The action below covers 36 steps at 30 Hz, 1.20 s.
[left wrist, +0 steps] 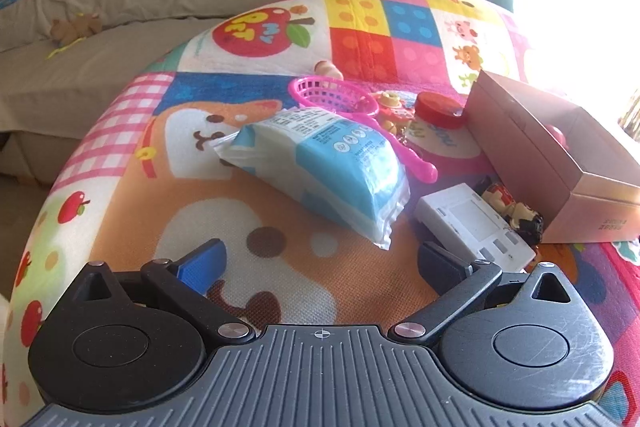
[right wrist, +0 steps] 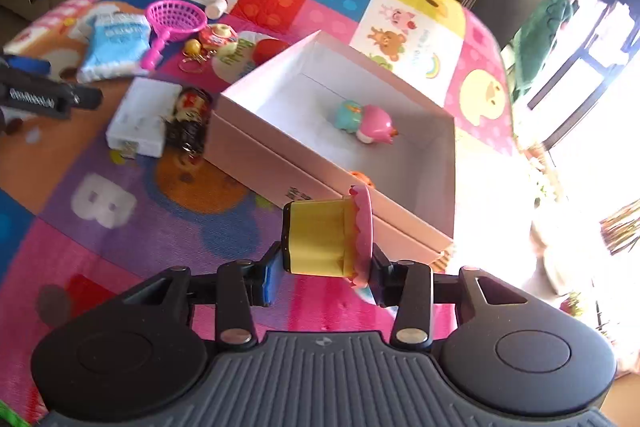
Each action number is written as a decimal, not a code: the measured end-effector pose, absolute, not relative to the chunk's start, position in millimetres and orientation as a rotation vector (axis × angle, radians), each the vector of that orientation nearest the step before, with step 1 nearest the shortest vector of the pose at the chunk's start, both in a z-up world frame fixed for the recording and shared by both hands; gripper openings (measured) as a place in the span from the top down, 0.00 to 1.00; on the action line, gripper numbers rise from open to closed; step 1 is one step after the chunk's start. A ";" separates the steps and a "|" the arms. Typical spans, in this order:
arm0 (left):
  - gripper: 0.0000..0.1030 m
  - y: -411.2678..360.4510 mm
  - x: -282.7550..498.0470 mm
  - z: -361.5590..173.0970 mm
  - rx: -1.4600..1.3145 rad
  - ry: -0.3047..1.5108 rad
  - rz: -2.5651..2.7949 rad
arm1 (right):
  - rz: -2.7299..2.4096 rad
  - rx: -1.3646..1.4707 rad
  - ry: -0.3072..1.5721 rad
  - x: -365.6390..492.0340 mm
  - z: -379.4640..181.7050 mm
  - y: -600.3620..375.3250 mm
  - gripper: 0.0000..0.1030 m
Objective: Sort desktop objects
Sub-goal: 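Grasp the yellow cup toy with pink lid with the right tool and lift, then set the yellow cup toy upright on the mat and open the right tool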
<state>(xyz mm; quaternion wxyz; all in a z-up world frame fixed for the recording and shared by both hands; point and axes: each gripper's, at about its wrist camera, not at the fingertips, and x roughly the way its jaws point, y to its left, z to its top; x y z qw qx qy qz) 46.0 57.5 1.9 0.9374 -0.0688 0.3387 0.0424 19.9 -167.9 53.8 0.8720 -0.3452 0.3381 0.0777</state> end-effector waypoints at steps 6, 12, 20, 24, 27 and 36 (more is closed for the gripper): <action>0.00 54.2 47.4 2.6 -0.108 0.707 0.103 | 0.228 -0.757 0.651 8.4 22.6 -154.4 0.53; 0.00 41.3 43.6 9.5 -0.038 0.721 0.108 | 0.359 -0.542 0.645 -5.4 35.4 -153.5 0.42; 0.00 6.5 48.1 30.7 -0.013 0.703 -0.028 | 0.408 -0.387 0.632 -15.9 41.9 -171.9 0.33; 0.00 -18.9 59.4 23.6 0.028 0.736 -0.080 | 0.416 -0.305 0.597 -26.3 45.7 -190.9 0.15; 0.00 -31.1 61.4 14.8 0.079 0.751 -0.074 | 0.402 -0.240 0.582 -33.2 46.7 -211.2 0.06; 0.00 2.9 41.9 12.3 0.274 0.703 0.139 | 0.331 -0.029 0.625 -20.8 36.0 -246.9 0.00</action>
